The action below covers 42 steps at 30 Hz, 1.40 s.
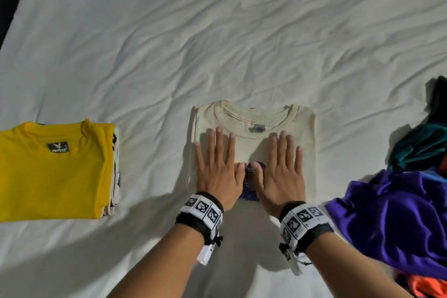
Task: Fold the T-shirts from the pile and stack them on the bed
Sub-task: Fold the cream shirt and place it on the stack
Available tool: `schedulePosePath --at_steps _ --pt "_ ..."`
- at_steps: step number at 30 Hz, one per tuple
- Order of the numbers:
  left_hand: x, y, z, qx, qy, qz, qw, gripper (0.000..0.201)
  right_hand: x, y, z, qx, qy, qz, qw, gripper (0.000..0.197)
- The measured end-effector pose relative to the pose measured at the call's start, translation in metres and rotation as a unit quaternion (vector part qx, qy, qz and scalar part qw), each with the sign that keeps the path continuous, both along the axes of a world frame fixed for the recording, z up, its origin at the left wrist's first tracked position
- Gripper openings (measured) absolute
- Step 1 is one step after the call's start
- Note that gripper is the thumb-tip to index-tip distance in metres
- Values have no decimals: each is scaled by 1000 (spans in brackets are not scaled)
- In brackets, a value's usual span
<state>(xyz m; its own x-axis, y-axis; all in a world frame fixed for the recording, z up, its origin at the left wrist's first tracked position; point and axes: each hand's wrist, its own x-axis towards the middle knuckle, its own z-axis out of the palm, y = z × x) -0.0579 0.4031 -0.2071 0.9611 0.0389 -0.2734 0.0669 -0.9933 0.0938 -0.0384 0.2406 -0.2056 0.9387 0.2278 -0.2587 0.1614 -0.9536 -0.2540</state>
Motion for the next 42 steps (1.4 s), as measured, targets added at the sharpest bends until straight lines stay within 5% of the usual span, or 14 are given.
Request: schedulePosePath --at_steps 6,20,24,28,33,42 --pt "-15 12 -20 -10 -1 88 996 80 -19 -8 -24 -26 -1 -3 1000 77" --pt "-21 44 -26 4 -30 160 987 77 -13 -55 -17 13 45 -74 996 74" --pt "-16 43 -1 -73 -56 179 980 74 -2 -57 3 77 40 -189 978 83" --pt "-4 52 14 -265 -22 261 928 65 8 -57 18 211 92 -283 931 54" --pt "18 62 34 -396 34 295 869 41 15 -53 27 261 112 -317 905 55" --pt "10 125 68 -473 -34 242 846 26 -10 15 75 329 15 -327 886 60"
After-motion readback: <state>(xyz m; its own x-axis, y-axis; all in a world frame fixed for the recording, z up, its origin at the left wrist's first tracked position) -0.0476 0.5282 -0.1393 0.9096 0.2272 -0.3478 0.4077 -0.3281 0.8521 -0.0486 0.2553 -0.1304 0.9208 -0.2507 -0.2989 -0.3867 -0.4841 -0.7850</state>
